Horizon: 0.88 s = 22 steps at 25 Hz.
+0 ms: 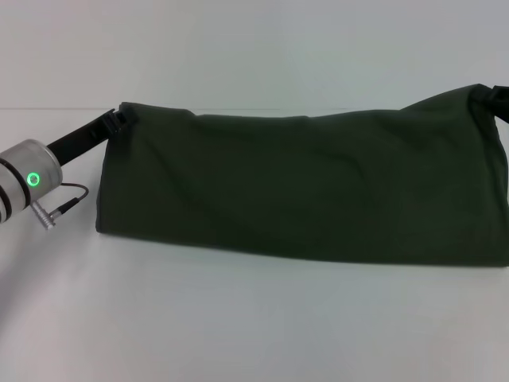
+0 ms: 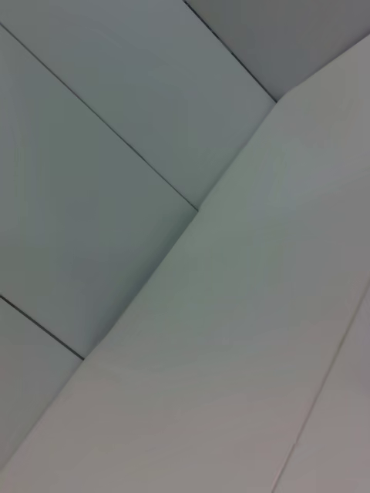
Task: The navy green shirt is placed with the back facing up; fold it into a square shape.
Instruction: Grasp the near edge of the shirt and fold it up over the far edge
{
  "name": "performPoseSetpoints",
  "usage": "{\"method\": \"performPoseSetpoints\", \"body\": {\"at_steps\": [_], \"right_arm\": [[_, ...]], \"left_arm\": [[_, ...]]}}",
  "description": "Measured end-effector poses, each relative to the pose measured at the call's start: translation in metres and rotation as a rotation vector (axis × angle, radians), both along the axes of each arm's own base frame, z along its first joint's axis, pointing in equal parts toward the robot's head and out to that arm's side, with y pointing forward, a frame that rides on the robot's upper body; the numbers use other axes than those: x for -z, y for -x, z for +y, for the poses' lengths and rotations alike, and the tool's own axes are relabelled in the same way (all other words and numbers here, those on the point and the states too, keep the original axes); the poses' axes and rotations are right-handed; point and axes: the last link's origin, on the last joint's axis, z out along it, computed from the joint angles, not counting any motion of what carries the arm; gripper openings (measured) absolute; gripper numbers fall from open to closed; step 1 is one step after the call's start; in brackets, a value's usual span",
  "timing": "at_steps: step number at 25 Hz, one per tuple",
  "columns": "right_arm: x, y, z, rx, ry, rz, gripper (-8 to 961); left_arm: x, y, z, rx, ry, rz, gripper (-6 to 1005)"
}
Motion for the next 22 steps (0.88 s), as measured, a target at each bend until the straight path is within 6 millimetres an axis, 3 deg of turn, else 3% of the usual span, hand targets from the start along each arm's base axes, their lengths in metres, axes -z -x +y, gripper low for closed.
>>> {"method": "performPoseSetpoints", "body": {"at_steps": [12,22], "right_arm": [[0.014,-0.012,0.005,0.080,-0.043,-0.093,44],[0.029,-0.015,0.011,0.113,-0.053,-0.168,45]], "left_arm": [[0.015,-0.019,0.012,0.017,-0.048,0.054,29],[0.025,-0.018,0.015,-0.003,-0.083,0.086,29]]}}
